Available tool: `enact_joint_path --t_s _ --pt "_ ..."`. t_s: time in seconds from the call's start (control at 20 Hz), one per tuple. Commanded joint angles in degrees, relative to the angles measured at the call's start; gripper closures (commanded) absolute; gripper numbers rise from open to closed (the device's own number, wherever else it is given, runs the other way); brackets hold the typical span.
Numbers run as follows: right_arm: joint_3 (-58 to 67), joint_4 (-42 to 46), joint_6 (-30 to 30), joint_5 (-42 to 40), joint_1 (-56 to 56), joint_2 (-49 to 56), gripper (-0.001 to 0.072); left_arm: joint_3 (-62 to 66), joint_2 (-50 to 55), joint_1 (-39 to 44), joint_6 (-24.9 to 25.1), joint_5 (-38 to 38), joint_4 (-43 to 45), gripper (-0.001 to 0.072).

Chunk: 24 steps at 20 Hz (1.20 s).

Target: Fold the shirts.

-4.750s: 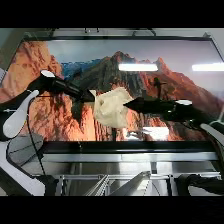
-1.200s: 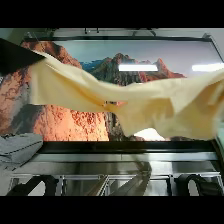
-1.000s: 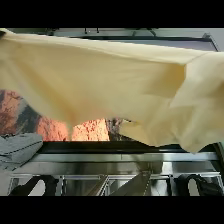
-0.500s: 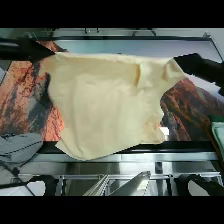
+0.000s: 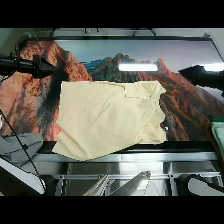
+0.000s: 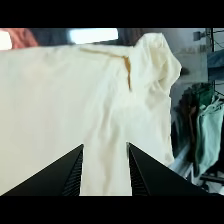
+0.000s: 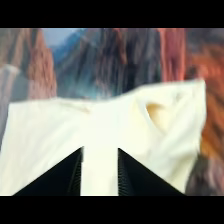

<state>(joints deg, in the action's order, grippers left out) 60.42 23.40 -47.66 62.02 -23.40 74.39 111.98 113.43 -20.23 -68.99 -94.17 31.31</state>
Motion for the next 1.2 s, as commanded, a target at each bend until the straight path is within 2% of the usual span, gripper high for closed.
enact_joint_path --t_s 0.0,0.1,0.2,0.3,0.35,0.4,0.45,0.5,0.8,0.95,1.1,1.15 --pt "-2.7 13.5 -6.5 15.1 -4.6 -0.3 0.0485 -4.5 -2.0 -2.8 -3.3 -6.8 2.2 0.0413" --pt "-9.2 20.3 -6.9 17.7 -5.2 -3.3 0.0486 -15.0 -8.2 -2.8 -1.1 -6.6 4.3 0.0413" --pt "-17.3 21.7 -7.7 10.1 -5.3 -8.4 0.0486 -27.1 -15.9 -2.8 1.0 -4.0 11.1 0.0413" --pt "-24.5 21.8 -8.5 4.0 -5.6 -12.4 0.0476 -38.9 -23.3 -3.1 1.1 -0.3 17.6 0.0413" --pt "-27.4 21.8 -9.6 2.1 -5.6 -13.0 0.0377 -43.9 -26.2 -3.6 1.0 1.2 20.2 0.0412" --pt "-29.6 21.9 -9.6 1.2 -5.6 -12.8 0.0308 -47.5 -28.1 -3.7 1.0 2.1 22.0 0.0413" --pt "-31.2 21.9 -9.6 0.7 -5.6 -12.5 0.0356 -50.9 -30.1 -4.1 1.0 3.0 24.0 0.0412" --pt "-32.3 21.9 -9.6 0.0 -5.6 -11.6 0.0372 -53.5 -31.5 -4.1 1.0 3.5 25.6 0.0412" --pt "-33.2 21.1 -8.1 -2.4 -2.1 -3.1 0.0370 -61.9 -32.8 -4.1 0.2 4.9 29.2 0.0411" --pt "-33.2 17.2 -5.6 -3.1 2.6 1.7 0.0370 -62.1 -32.8 -4.1 0.2 4.5 29.2 0.0411" --pt "-33.2 15.8 -5.7 -3.0 6.7 5.0 0.0376 -62.0 -32.8 -4.1 -0.3 3.1 31.1 0.0412" --pt "-33.2 15.5 -5.7 -3.0 7.3 5.2 0.0584 -62.0 -32.8 -4.1 -1.2 2.5 33.6 0.0411"
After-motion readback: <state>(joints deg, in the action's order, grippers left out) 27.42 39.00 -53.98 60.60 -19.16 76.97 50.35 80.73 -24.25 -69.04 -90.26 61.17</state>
